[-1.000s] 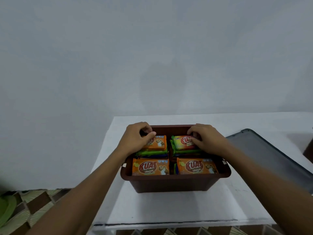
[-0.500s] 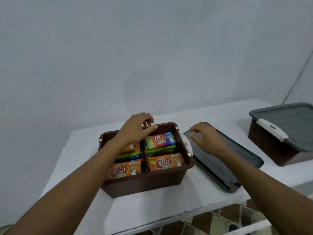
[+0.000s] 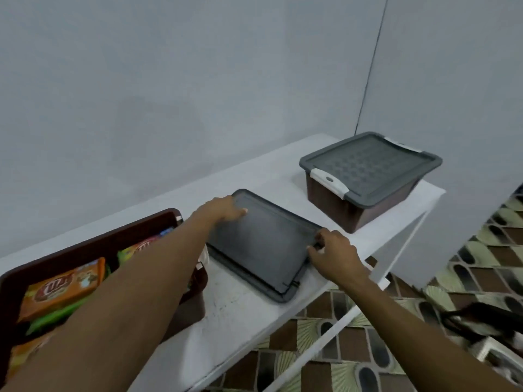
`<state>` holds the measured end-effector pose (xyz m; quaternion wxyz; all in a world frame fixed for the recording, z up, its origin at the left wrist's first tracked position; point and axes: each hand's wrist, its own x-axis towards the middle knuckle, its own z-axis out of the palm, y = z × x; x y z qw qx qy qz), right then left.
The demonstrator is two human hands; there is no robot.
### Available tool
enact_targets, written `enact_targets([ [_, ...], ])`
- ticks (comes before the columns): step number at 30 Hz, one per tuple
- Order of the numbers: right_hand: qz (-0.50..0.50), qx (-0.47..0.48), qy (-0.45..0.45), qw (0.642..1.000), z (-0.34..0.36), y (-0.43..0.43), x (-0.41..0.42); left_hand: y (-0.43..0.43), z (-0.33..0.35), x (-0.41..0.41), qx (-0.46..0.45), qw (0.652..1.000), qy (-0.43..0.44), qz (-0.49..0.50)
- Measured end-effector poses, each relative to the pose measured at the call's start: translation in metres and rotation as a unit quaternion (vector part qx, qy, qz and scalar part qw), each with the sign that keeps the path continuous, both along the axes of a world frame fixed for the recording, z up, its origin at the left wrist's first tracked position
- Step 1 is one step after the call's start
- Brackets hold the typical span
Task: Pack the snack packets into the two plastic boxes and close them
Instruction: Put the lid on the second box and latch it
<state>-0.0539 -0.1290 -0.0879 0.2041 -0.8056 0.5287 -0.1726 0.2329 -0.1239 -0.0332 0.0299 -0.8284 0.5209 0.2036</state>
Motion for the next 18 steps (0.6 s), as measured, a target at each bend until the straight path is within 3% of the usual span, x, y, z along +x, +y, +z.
enact_targets([
  [6,-0.01,0.032,-0.06,0.998,0.009,-0.007,0.023,-0.01,-0.004,0.01,0.04,0.99,0.073,0.113],
  [12,-0.012,0.034,-0.177,0.984,0.041,-0.015,0.048,0.006,0.044,0.021,-0.14,0.962,0.118,0.204],
  [15,0.01,-0.002,-0.279,0.96,0.078,-0.016,0.068,0.026,0.09,0.034,-0.299,0.912,0.166,0.226],
  [18,0.018,-0.045,-0.378,0.925,0.111,-0.01,0.092,0.063,0.131,0.047,-0.424,0.817,0.299,0.251],
])
